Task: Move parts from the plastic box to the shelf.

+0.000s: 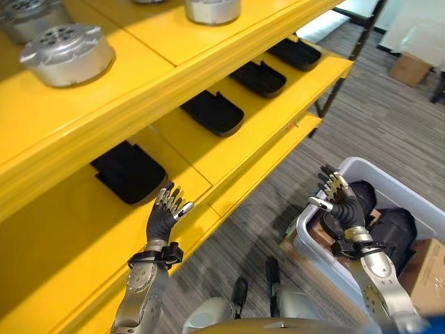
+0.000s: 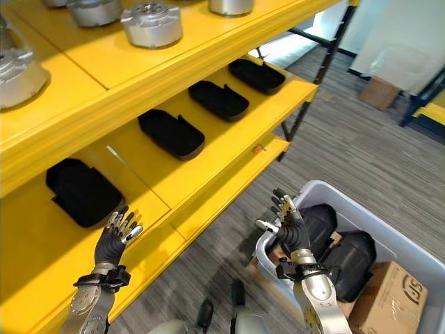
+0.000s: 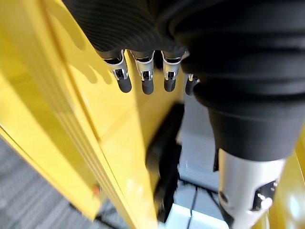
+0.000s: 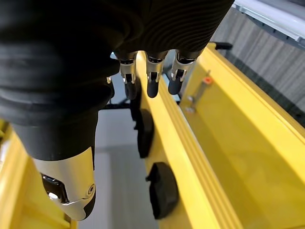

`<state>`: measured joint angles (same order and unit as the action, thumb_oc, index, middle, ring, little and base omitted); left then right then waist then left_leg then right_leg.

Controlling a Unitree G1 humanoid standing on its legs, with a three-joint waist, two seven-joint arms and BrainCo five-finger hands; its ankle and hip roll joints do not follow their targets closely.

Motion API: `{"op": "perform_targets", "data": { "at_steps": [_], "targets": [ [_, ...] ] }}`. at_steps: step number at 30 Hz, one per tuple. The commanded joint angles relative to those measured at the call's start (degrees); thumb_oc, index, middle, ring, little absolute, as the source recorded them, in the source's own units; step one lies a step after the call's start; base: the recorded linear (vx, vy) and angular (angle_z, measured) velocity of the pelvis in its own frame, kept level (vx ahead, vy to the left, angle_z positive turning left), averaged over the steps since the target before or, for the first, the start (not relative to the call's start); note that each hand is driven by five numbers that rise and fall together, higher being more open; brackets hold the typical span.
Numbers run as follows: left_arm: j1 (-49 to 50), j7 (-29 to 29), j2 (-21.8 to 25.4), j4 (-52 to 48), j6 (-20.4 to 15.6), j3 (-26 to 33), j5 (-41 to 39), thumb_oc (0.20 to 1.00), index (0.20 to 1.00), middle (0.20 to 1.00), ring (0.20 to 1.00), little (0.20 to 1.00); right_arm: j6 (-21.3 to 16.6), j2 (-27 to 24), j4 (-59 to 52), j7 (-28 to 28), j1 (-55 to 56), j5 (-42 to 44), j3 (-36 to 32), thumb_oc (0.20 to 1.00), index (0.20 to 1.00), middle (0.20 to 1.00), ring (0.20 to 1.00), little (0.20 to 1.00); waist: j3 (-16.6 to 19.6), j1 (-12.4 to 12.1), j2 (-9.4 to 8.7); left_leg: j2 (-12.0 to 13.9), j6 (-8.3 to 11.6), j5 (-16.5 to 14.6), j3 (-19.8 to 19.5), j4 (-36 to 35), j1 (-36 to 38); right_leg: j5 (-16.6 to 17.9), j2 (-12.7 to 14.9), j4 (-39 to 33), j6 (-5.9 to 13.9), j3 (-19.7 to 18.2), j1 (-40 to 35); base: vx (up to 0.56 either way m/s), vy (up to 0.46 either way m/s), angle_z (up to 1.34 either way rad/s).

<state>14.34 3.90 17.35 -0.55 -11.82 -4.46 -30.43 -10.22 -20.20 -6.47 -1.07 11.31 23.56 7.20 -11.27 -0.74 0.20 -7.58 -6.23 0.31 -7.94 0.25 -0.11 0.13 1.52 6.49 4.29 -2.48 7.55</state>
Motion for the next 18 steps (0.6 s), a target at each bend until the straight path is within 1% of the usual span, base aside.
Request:
{"op": "perform_targets", "data": {
  "at_steps": [1, 2, 3, 5, 6, 7, 8, 9, 10, 11, 12, 13, 14, 15, 16, 17, 18],
  "targets": [
    [2.9, -1.0, 1.8, -3.5, -2.9, 2.2, -0.7, 1.0, 1.0, 1.0, 1.0, 1.0, -1.2, -0.1, -1.9, 1.1, -1.1, 2.0, -0.1, 1.0, 1.0, 1.0, 1.0, 1.0, 3.2, -1.0, -1.01, 1.4, 4.74, 1.9, -3.1, -0.8, -4.0, 0.6, -1.5, -9.2, 0.45, -0.7, -8.3, 0.04, 0.081, -0.75],
    [3.2, -0.8, 2.2, -3.7, -2.5, 2.5, -1.1, 1.0, 1.0, 1.0, 1.0, 1.0, -0.4, 0.2, -1.9, 1.6, -0.9, 3.4, 0.8, 1.0, 1.0, 1.0, 1.0, 1.0, 3.5, -0.9, -1.29, 1.8, 4.16, 1.4, -1.8, -1.1, -3.3, 0.6, -1.3, -8.8, 0.7, -1.4, -8.3, 0.02, 0.054, -0.4],
    [3.2, -0.8, 2.2, -3.7, -2.5, 2.5, -1.2, 1.0, 1.0, 1.0, 1.0, 1.0, -0.4, 0.2, -1.9, 1.6, -0.9, 3.4, 0.8, 1.0, 1.0, 1.0, 1.0, 1.0, 3.4, -1.1, -1.31, 1.8, 4.15, 1.4, -1.7, -1.1, -3.2, 0.6, -1.3, -8.7, 0.71, -1.6, -8.3, 0.04, 0.077, -0.2],
    [3.8, -0.8, 2.8, -3.8, -2.3, 2.8, -1.3, 1.0, 1.0, 1.0, 1.0, 1.0, 0.3, 0.2, -2.1, 2.6, -0.6, 4.5, 1.5, 1.0, 1.0, 1.0, 1.0, 1.0, 3.5, -1.0, -1.49, 1.9, 3.47, 0.4, 0.0, -0.8, -2.3, 0.3, -1.3, -7.8, 1.07, -2.8, -8.2, 0.04, 0.118, -0.28],
    [3.6, -0.8, 3.7, -3.8, -1.9, 2.7, -1.0, 1.0, 1.0, 1.0, 1.0, 1.0, 0.6, 0.2, -2.1, 2.8, -0.7, 4.9, 2.0, 1.0, 1.0, 1.0, 1.0, 1.0, 3.1, -0.6, -1.53, 1.9, 2.85, -0.4, 1.0, 0.0, -2.3, 0.2, -1.5, -6.0, 1.32, -4.3, -7.2, 0.03, 0.154, -0.57],
    [3.6, -0.7, 3.9, -3.9, -1.9, 2.7, -1.1, 1.0, 1.0, 1.0, 1.0, 1.0, 0.7, 0.2, -2.2, 2.8, -0.7, 5.1, 2.1, 1.0, 1.0, 1.0, 1.0, 1.0, 3.0, -0.6, -1.58, 2.0, 2.59, -0.8, 1.7, 0.3, -2.5, 0.0, -1.6, -5.1, 1.4, -4.9, -6.6, -0.07, 0.159, -0.69],
    [2.8, -0.5, 5.1, -3.7, -1.8, 2.5, -1.1, 1.0, 1.0, 1.0, 1.0, 1.0, 0.9, 0.0, -2.2, 2.8, -1.5, 5.5, 2.7, 1.0, 1.0, 1.0, 1.0, 1.0, 1.7, 0.1, -1.65, 2.1, 2.07, -1.5, 3.1, 1.9, -3.6, 0.1, -2.0, -2.1, 1.94, -5.9, -3.9, -0.07, 0.084, -0.75],
    [2.7, -0.5, 5.1, -3.7, -1.8, 2.5, -1.1, 1.0, 1.0, 1.0, 1.0, 1.0, 0.9, 0.0, -2.2, 2.8, -1.5, 5.5, 2.7, 1.0, 1.0, 1.0, 1.0, 1.0, 1.8, 0.0, -1.66, 2.1, 2.07, -1.6, 3.2, 2.1, -3.8, 0.0, -2.1, -1.9, 1.94, -6.1, -3.6, -0.19, 0.073, -0.87],
    [2.0, 0.2, 6.3, -4.2, -1.9, 3.4, -0.8, 1.0, 1.0, 1.0, 1.0, 1.0, 0.9, -0.1, -2.1, 2.8, -3.8, 5.1, 4.1, 1.0, 1.0, 1.0, 1.0, 1.0, 0.3, -1.2, -1.21, 3.5, 2.09, -2.4, 5.7, 3.4, -5.4, -1.0, -0.1, 2.8, 2.99, 0.9, -0.4, -0.18, -0.019, -0.73],
    [1.5, 0.9, 7.1, -4.6, -2.0, 4.3, -1.1, 1.0, 1.0, 1.0, 1.0, 1.0, 0.8, 0.6, -1.1, 2.2, -6.0, 4.5, 5.4, 1.0, 1.0, 1.0, 1.0, 1.0, 0.3, -3.3, -0.15, 6.6, 3.23, -2.6, 9.1, 3.8, -6.5, -2.0, 6.7, 4.5, 2.9, 13.9, -0.8, -0.17, -0.038, -1.43],
    [1.9, 0.9, 7.1, -4.7, -1.9, 4.6, -1.3, 1.0, 1.0, 1.0, 1.0, 1.0, 1.0, 0.9, -0.8, 2.1, -6.4, 4.3, 5.7, 1.0, 1.0, 1.0, 1.0, 1.0, 0.1, -3.2, 0.19, 7.7, 3.53, -2.8, 9.8, 3.9, -6.0, -1.5, 8.5, 4.7, 2.57, 15.6, -1.6, -0.04, -0.059, -1.83],
    [2.1, 0.9, 7.1, -4.7, -1.9, 5.0, -1.3, 1.0, 1.0, 1.0, 1.0, 1.0, 1.1, 1.1, -0.8, 2.1, -6.7, 4.3, 5.7, 1.0, 1.0, 1.0, 1.0, 1.0, -0.2, -3.3, 0.24, 8.4, 3.64, -2.9, 10.4, 4.0, -5.6, -0.5, 10.1, 4.4, 2.52, 15.9, -2.1, 0.02, -0.063, -1.87],
    [2.5, 1.1, 7.2, -4.7, -1.8, 5.2, -1.4, 1.0, 1.0, 1.0, 1.0, 1.0, 1.2, 1.4, -0.8, 1.9, -6.8, 4.5, 5.6, 1.0, 1.0, 1.0, 1.0, 1.0, -0.3, -3.6, 0.07, 8.8, 3.77, -3.1, 10.9, 4.1, -5.4, 1.9, 12.6, 3.3, 3.05, 16.0, -2.8, -0.02, -0.131, -0.95],
    [2.7, 1.4, 7.3, -4.8, -1.5, 5.6, -1.4, 1.0, 1.0, 1.0, 1.0, 1.0, 1.6, 1.5, -0.9, 1.6, -7.7, 4.1, 5.7, 1.0, 1.0, 1.0, 1.0, 1.0, -0.3, -4.3, -0.75, 9.1, 4.1, -3.8, 11.7, 5.0, -6.1, 7.0, 17.0, 0.9, 4.62, 17.2, -4.1, -0.05, -0.181, -0.21],
    [2.8, 1.5, 7.4, -4.8, -1.3, 5.9, -1.4, 1.0, 1.0, 1.0, 1.0, 1.0, 1.7, 1.5, -0.9, 1.4, -8.1, 4.1, 5.9, 1.0, 1.0, 1.0, 1.0, 1.0, -0.3, -4.6, -1.12, 9.6, 4.56, -4.1, 12.6, 5.5, -6.6, 8.7, 19.4, -1.1, 5.5, 19.0, -4.7, -0.07, -0.213, -0.35],
    [3.2, 1.5, 7.2, -4.9, -1.3, 6.3, -1.2, 1.0, 1.0, 1.0, 1.0, 1.0, 1.8, 1.5, -0.8, 1.3, -8.3, 4.1, 6.1, 1.0, 1.0, 1.0, 1.0, 1.0, -0.4, -5.1, -1.66, 10.0, 4.95, -4.6, 13.8, 6.4, -7.1, 11.2, 21.4, -3.1, 6.6, 21.1, -5.3, -0.01, -0.211, -0.71],
    [3.6, 1.5, 7.1, -5.0, -1.2, 6.8, -0.9, 1.0, 1.0, 1.0, 1.0, 1.0, 1.9, 1.4, -0.7, 1.4, -8.6, 3.9, 6.1, 1.0, 1.0, 1.0, 1.0, 1.0, -0.2, -5.3, -2.02, 11.0, 5.63, -5.8, 14.2, 6.8, -6.8, 11.9, 21.6, -3.8, 7.8, 21.9, -5.8, -0.03, -0.229, -0.74]
  ]
}}
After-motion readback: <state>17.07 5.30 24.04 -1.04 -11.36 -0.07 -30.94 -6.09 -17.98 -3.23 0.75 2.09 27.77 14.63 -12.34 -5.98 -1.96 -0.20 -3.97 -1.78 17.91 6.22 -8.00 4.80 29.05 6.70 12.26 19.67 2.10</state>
